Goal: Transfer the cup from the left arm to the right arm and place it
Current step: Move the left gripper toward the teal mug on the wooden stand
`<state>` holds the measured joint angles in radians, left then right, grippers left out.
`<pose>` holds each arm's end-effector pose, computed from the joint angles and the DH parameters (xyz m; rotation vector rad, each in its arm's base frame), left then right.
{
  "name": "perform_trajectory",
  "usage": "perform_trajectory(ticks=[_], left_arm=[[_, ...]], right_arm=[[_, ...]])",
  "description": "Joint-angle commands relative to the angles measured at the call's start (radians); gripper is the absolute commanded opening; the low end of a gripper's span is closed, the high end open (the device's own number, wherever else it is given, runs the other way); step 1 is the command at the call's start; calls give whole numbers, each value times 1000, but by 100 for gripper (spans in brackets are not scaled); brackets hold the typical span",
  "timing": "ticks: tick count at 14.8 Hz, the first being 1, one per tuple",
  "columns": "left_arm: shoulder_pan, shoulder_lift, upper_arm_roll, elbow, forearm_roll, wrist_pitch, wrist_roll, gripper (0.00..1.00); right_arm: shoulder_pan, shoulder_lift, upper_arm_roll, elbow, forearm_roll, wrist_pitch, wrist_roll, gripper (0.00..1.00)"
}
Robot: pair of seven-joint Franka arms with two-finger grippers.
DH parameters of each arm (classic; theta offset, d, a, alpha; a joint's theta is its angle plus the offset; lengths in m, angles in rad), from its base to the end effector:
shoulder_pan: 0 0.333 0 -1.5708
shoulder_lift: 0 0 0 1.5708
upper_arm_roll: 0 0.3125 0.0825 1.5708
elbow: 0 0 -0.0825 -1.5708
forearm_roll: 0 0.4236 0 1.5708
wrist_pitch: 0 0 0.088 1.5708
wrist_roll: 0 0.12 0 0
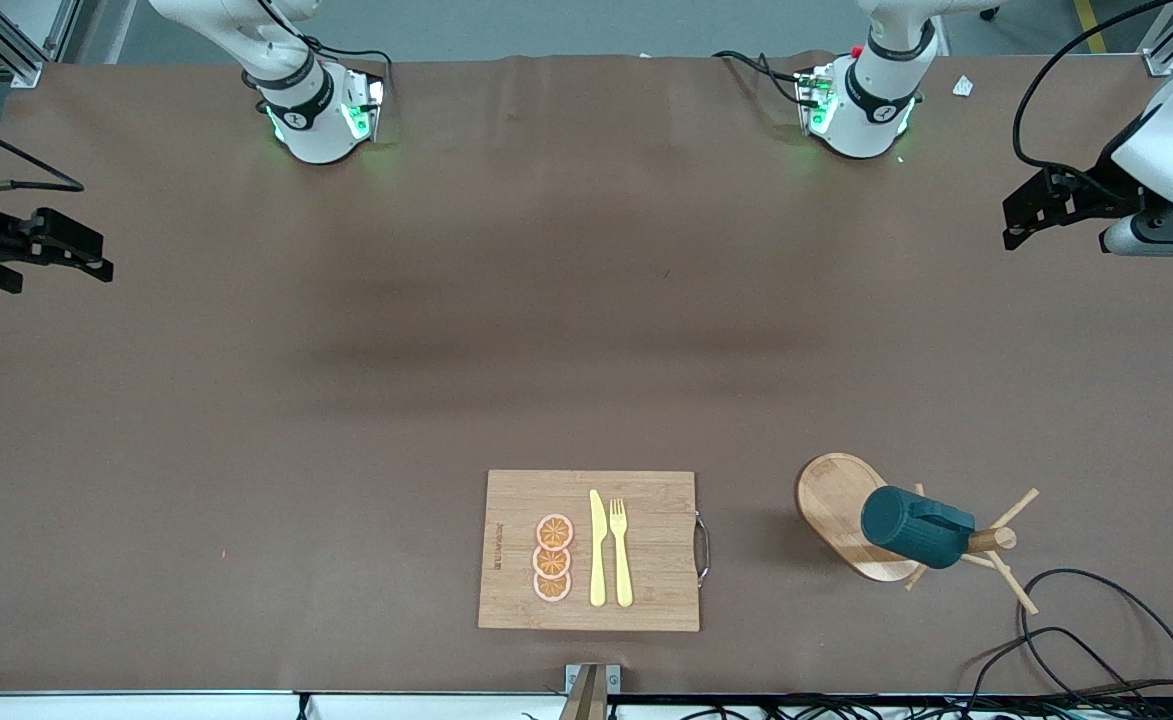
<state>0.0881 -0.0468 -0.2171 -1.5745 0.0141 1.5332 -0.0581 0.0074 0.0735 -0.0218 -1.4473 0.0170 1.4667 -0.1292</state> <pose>0.5715 -0.0753 0.6296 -3.1160 0.1093 -0.0104 0.6055 -0.0060 0.6176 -3.1160 -0.1811 0.0825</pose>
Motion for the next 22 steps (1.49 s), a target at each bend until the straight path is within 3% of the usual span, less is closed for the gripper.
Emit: perform_trajectory(ticks=[1,7,10,16,22], left_arm=[[4,16,-1,21,14,-7,6,100],[5,112,-1,86,3,62,-57,100],[-1,180,-1,139,1,93,-265,100],[2,286,-2,137,-66,275,-535,100],[-16,376,-4,133,-105,444,-1020,100]], right_arm=[[-12,-9,6,-4,14,-5,3,100],[-10,-9,6,-5,14,-6,5,100],[-12,-9,6,-5,14,-8,5,100],[-12,-9,8,-5,14,-8,6,100],[-15,-6,8,-2,15,-9,5,100]])
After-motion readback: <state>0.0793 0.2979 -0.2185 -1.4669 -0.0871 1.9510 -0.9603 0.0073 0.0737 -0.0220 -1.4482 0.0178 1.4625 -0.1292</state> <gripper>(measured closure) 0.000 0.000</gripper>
